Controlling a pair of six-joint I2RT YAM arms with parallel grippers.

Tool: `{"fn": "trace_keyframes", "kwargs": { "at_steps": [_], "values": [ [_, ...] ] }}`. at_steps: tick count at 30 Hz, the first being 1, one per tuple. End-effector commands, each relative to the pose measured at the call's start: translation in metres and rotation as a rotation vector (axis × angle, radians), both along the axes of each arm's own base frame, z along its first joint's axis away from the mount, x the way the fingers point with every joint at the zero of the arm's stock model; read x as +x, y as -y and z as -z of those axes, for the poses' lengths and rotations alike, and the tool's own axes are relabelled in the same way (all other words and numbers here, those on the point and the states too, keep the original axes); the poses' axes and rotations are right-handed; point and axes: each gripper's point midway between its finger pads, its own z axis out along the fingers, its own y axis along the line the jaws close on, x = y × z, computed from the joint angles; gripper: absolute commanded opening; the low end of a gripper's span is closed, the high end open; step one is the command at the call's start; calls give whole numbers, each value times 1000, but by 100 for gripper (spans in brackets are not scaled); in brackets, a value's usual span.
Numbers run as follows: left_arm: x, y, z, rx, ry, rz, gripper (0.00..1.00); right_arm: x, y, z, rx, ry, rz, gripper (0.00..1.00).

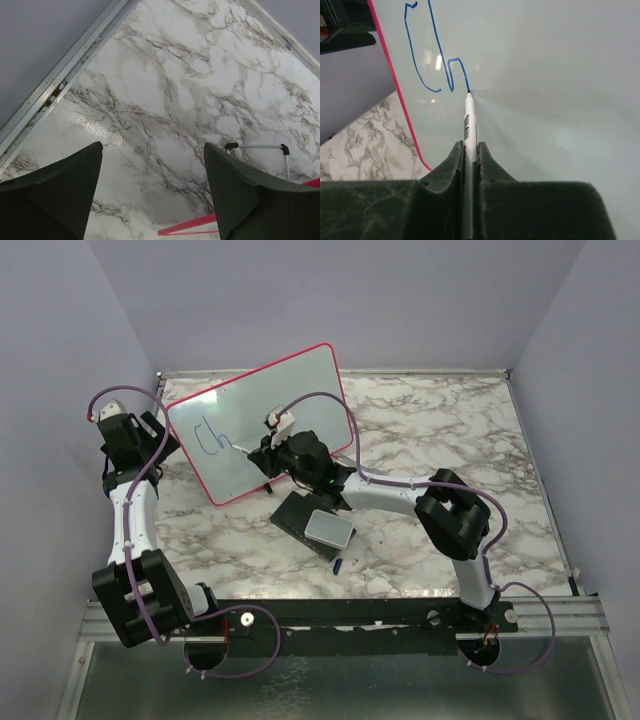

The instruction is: Write a sentence on the whiteboard

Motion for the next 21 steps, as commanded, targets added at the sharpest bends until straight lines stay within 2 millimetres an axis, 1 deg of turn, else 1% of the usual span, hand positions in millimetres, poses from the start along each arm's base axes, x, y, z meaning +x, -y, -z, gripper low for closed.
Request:
{"fn": "trace_keyframes", "kwargs": {
  "at_steps": [1, 6, 9, 15, 21],
  "values": [
    [0, 4, -6, 6, 32, 26, 83, 2, 8, -7, 11, 1, 28, 1],
    [0, 4, -7, 8, 34, 27, 83, 0, 8, -5, 9, 0, 22, 1],
    [0, 5, -7, 7, 34, 28, 83, -2, 8, -11, 20, 13, 14, 1],
    [0, 4, -6, 7, 33, 26, 83, -8, 10, -33, 53, 44, -5, 1],
    [0, 4, -6, 6, 33, 27, 83, -18, 17, -61, 99, 70, -19, 1]
  ]
}}
